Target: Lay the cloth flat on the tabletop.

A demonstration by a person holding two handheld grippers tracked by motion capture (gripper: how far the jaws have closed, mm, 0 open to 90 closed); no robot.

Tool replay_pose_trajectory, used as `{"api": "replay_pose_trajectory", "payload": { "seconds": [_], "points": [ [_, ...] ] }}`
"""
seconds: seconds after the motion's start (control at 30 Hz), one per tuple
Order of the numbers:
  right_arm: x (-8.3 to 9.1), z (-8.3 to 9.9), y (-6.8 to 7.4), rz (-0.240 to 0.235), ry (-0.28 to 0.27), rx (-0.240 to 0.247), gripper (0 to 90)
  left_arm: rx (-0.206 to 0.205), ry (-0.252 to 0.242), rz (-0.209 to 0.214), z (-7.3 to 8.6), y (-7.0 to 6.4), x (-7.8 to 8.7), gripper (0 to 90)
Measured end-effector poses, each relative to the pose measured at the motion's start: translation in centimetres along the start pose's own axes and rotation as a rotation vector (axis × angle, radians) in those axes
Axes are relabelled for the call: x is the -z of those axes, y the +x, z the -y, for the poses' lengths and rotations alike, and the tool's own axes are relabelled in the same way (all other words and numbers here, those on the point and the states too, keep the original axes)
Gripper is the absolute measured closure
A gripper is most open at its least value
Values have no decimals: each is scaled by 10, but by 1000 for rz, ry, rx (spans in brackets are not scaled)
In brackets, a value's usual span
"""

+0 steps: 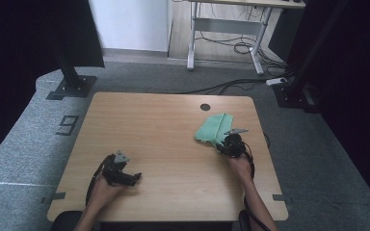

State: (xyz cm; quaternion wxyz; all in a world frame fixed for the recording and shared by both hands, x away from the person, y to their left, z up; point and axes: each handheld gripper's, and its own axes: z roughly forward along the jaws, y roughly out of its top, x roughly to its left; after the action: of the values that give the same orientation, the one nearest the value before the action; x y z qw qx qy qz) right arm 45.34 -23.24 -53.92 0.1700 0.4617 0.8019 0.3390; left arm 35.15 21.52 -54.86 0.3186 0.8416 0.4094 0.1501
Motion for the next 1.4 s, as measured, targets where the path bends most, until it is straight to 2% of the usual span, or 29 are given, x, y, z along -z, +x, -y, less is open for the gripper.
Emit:
{"api": "replay_pose_trajectory", "payload": {
  "seconds": [0.27,0.43,0.57,0.73,0.9,1.13,1.3,1.4],
  "points": [
    [2,4,20,-53,-1,39,689,11,1,-8,1,-1,1,5],
    [2,5,32,-75,0,58,675,10,5,-10,0,-1,4,49],
    [3,7,41,-104,-2,64,669,-10,-11,-7,-3,-3,7,57],
    [4,9,53,-126,4,91,668,-38,-38,15,-9,-10,10,95],
    [5,10,67,-146,8,121,658,-79,-53,19,-20,-18,10,125],
    [5,10,85,-172,10,159,647,-111,-81,67,-39,-29,8,152],
    [5,11,96,-201,11,183,650,-151,-93,107,-57,-41,1,183],
    [5,11,102,-214,15,192,651,-159,-100,129,-67,-47,-5,202]
  ]
}}
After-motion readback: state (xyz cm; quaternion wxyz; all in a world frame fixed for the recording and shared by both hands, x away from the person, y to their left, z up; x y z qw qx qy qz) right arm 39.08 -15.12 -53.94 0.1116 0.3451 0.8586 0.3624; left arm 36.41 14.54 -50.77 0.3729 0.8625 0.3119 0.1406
